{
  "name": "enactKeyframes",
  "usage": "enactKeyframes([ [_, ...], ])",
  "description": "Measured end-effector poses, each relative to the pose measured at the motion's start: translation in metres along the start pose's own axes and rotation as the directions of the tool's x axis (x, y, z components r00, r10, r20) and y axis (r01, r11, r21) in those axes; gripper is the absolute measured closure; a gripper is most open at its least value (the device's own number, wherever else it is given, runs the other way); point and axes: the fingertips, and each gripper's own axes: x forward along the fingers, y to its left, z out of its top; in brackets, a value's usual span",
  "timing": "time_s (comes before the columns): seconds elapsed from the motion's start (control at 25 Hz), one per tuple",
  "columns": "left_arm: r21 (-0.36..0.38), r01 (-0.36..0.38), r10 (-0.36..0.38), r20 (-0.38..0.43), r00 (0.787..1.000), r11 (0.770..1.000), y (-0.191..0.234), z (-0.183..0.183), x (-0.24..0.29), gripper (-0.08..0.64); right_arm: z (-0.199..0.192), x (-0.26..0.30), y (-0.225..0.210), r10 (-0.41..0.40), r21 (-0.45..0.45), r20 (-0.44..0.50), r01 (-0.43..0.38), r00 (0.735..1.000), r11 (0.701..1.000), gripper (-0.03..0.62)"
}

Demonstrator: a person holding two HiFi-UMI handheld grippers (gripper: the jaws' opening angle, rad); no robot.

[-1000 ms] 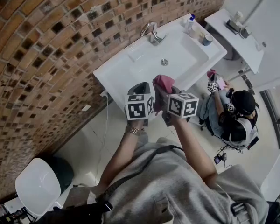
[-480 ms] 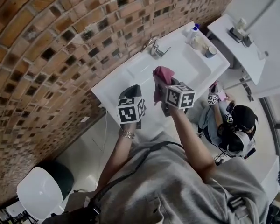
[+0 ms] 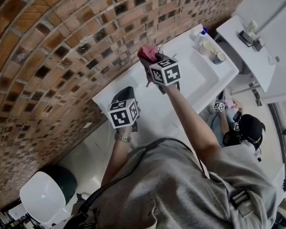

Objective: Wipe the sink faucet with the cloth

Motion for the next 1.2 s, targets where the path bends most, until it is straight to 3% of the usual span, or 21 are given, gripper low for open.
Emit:
enactKeyframes([
  [0.36, -0.021, -0.008, 0.007, -0.051, 0.999, 1.0, 0.007, -0.009, 0.019, 0.541, -0.006, 0.009, -0.07, -0.173, -0.164, -0.058, 0.161, 0.983, 0.973, 0.523],
  [0.6, -0.021, -0.004, 0.003, -0.063, 0.998, 1.0, 0.004, -0.015, 0.022, 0.541, -0.009, 0.027, -0.083, -0.135, -0.229, -0.076, 0.114, 0.988, 0.967, 0.52],
  [0.84, -0.017, -0.015, 0.014, -0.06, 0.998, 1.0, 0.008, -0.016, 0.017, 0.543, 0.002, 0.038, -0.094, -0.164, -0.301, -0.037, 0.146, 0.986, 0.943, 0.52],
  [1.2, -0.025, -0.022, 0.02, -0.063, 0.998, 0.999, 0.009, -0.021, 0.016, 0.541, 0.009, 0.036, -0.149, -0.294, -0.236, -0.018, 0.282, 0.956, 0.93, 0.522],
])
